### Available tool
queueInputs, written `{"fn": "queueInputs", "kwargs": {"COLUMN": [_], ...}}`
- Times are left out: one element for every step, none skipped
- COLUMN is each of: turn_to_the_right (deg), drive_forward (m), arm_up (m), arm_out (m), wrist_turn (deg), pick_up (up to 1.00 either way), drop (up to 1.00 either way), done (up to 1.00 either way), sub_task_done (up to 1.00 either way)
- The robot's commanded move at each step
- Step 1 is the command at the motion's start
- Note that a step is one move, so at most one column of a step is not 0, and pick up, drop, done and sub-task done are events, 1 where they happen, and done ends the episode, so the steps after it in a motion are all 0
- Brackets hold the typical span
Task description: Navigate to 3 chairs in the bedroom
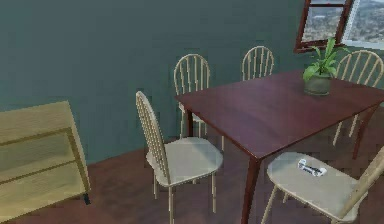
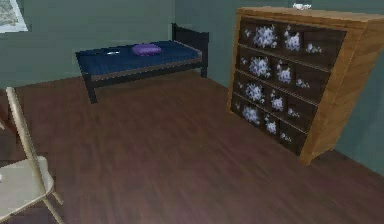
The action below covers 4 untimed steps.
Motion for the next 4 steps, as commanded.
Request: {"fn": "queueInputs", "kwargs": {"turn_to_the_right": [0.0, 45.0, 12.0, 0.0], "drive_forward": [0.0, 0.0, 0.0, 0.3], "arm_up": [0.0, 0.0, 0.0, 0.0], "arm_out": [0.0, 0.0, 0.0, 0.0], "wrist_turn": [0.0, 0.0, 0.0, 0.0], "pick_up": [0.0, 0.0, 0.0, 0.0], "drop": [0.0, 0.0, 0.0, 0.0], "done": [0.0, 0.0, 0.0, 0.0], "sub_task_done": [1.0, 0.0, 0.0, 0.0]}}
